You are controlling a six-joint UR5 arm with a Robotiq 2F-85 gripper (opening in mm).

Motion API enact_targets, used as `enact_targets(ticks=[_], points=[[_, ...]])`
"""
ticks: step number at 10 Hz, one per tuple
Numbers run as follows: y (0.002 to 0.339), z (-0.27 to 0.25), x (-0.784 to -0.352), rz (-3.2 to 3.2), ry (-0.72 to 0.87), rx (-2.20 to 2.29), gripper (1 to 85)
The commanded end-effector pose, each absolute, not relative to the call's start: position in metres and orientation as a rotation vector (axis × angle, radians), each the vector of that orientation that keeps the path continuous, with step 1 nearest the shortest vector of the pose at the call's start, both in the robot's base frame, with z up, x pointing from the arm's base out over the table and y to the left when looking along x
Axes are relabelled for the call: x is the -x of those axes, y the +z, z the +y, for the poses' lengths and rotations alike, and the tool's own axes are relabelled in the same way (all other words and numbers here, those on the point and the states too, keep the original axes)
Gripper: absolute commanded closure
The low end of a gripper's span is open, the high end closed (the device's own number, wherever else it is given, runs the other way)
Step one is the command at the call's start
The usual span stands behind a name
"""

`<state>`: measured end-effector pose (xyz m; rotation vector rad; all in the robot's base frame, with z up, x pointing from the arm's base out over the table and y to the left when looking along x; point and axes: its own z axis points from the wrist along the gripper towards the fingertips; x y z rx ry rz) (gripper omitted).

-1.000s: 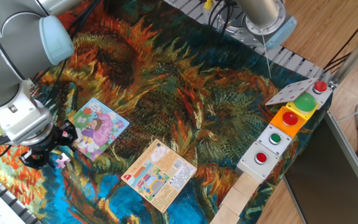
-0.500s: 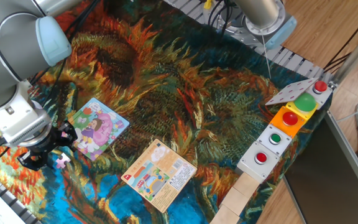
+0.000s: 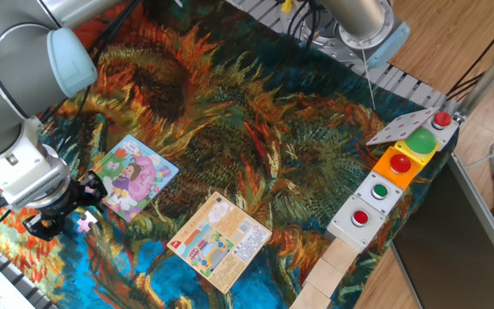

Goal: Assemble one piece of a puzzle

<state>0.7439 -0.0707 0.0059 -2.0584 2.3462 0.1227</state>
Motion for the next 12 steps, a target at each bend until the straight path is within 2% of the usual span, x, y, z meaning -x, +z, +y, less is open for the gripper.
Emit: enact_targets(ticks=[1, 5, 12], points=[[0.0042, -0.0694, -0.7434, 2.341, 0.146, 2.066, 18.0], [-0.0021, -0.0711, -0.7437, 2.327, 0.155, 2.106, 12.7], [-0.0053, -0.0713, -0.744, 2.316, 0.161, 2.142, 12.3]])
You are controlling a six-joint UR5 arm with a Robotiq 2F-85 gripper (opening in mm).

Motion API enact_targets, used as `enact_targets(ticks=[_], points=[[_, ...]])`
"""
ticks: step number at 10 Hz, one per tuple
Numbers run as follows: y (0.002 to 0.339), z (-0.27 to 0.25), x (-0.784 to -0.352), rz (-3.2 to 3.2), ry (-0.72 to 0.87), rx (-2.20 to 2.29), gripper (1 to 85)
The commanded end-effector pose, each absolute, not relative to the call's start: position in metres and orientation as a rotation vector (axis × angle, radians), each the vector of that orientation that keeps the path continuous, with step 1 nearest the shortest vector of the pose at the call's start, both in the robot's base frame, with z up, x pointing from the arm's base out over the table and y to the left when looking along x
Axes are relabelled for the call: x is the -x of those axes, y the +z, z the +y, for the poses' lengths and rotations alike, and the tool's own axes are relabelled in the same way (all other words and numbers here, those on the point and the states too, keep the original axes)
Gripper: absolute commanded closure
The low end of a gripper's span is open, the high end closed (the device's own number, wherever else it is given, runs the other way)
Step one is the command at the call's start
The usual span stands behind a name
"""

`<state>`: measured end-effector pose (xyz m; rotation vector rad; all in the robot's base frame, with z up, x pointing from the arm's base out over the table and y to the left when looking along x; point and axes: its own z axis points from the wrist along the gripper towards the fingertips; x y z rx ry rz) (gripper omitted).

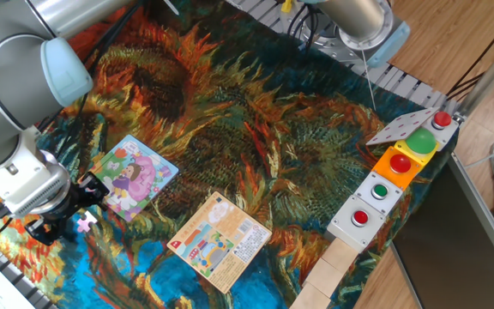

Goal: Assemble one piece of a puzzle

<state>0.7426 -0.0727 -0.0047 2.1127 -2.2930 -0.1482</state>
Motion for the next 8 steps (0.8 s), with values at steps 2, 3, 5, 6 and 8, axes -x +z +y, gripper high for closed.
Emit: enact_targets(ticks=[2, 3, 5, 6, 8], points=[[-0.0059, -0.0715, -0.7444, -2.283, -0.158, -2.122, 12.3], [-0.0057, -0.0715, -0.7441, -2.282, -0.158, -2.123, 12.0], [-0.0037, -0.0691, -0.7426, -2.294, -0.17, -2.116, 12.0], [-0.0023, -0.0672, -0.741, -2.303, -0.182, -2.109, 12.7], [0.0005, -0.0627, -0.7368, -2.327, -0.215, -2.085, 13.3]])
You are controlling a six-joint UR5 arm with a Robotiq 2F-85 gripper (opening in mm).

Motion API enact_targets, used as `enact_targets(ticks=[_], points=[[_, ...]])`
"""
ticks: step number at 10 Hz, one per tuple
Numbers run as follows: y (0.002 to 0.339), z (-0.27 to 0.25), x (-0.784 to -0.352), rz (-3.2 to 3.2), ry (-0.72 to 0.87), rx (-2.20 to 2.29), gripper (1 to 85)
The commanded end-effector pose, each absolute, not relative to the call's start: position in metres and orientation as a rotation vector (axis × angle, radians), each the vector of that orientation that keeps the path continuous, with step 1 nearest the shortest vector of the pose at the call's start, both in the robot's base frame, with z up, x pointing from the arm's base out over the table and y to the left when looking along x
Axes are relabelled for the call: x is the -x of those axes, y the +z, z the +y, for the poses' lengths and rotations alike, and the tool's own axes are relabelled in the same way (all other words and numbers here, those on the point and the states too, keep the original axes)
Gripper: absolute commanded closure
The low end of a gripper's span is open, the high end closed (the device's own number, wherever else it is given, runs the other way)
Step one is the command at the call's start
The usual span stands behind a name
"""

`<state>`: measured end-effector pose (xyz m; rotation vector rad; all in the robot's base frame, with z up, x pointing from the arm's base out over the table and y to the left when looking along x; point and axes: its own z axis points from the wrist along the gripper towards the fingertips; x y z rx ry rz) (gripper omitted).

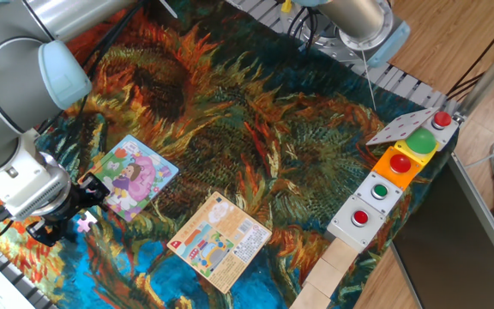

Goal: Assemble one piece of a puzzle

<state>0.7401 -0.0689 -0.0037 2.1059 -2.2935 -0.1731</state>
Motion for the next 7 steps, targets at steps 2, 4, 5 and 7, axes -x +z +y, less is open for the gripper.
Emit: enact_targets(ticks=[2, 4, 5, 7], points=[[0.0, -0.062, -0.737, -2.332, -0.218, -2.08, 14.7], [0.002, -0.066, -0.734, -2.326, -0.207, -2.08, 14.7], [0.004, -0.066, -0.732, -2.331, -0.206, -2.075, 14.7], [0.007, -0.059, -0.721, -2.36, -0.249, -2.056, 14.7]])
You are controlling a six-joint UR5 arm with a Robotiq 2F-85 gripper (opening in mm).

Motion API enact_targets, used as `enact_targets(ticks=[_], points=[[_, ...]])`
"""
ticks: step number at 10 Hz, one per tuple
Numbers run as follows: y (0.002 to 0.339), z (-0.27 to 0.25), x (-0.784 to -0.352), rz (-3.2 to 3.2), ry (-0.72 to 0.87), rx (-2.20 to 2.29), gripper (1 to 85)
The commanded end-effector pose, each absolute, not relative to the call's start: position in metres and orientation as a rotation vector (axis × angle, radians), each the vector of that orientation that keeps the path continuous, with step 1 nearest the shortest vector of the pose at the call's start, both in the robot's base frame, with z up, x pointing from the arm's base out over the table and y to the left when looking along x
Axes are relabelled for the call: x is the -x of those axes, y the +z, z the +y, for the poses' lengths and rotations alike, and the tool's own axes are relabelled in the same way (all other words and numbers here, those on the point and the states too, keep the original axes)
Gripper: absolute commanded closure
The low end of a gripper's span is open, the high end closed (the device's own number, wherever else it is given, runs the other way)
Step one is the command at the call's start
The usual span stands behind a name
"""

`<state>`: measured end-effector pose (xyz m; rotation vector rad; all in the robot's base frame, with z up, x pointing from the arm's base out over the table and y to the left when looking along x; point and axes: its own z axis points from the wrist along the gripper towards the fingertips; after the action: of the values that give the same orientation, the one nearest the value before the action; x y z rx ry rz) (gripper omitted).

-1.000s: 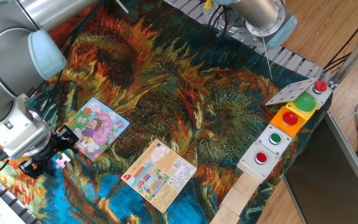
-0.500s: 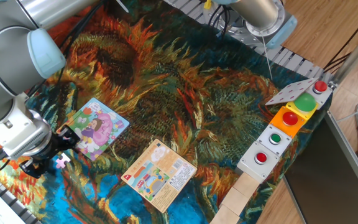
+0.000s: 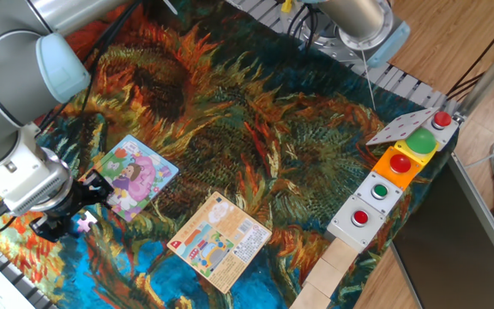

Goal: Assemble one piece of a puzzle

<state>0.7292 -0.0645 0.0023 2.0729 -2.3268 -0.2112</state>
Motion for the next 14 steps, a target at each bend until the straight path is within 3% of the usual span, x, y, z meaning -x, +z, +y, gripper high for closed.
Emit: enact_targets(ticks=[1, 5, 10, 14], points=[[0.006, -0.064, -0.722, -2.348, -0.218, -2.062, 14.7], [0.004, -0.077, -0.732, -2.398, -0.121, -2.0, 16.0], [0.005, -0.064, -0.728, -2.438, -0.196, -1.97, 17.0], [0.008, -0.074, -0.722, -2.4, -0.177, -1.959, 23.3]])
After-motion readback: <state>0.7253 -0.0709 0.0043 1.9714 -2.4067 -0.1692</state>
